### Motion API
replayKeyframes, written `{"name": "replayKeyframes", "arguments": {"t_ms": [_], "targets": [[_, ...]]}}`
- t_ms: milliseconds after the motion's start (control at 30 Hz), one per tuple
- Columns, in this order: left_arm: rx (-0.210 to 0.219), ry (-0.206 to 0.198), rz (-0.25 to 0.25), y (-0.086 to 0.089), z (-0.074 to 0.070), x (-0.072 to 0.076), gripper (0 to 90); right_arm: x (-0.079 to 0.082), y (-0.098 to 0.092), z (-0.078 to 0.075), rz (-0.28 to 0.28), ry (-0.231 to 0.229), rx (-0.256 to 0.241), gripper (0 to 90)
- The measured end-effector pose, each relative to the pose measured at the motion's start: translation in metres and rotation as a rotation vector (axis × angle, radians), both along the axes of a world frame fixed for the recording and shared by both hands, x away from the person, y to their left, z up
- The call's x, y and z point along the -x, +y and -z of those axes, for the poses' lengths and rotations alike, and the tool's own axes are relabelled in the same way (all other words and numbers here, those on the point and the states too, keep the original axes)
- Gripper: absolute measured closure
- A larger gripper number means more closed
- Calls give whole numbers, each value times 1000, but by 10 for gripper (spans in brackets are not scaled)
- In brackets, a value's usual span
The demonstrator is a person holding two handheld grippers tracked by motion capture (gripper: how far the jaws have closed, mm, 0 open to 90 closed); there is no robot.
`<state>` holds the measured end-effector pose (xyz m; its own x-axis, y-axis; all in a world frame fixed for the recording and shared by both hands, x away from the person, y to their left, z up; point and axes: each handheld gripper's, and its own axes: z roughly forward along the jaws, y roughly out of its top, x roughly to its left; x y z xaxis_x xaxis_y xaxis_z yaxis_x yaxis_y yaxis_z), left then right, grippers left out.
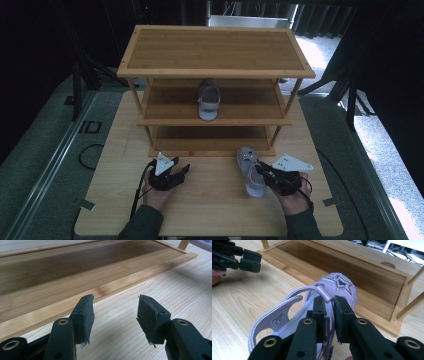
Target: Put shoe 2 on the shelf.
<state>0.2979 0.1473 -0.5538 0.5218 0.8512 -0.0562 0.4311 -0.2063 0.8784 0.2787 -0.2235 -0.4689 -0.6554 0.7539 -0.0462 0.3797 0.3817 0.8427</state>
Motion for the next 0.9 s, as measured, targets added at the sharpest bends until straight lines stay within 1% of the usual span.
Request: {"name": "replayKeyframes", "arguments": {"t_ms": [167,400,667,900], "targets": [[0,0,0,0,0,0,477,-2,4,-8,-11,-5,-4,802],[0,0,-1,0,0,0,476,-6,6,-16,-32,1,-13,803],[0,1,-2,0,0,0,476,-7,10,-28,-45,-19,-9,803],[1,1,-2,0,0,0,476,-6,12,-40,-61,-32,-20,804]]}}
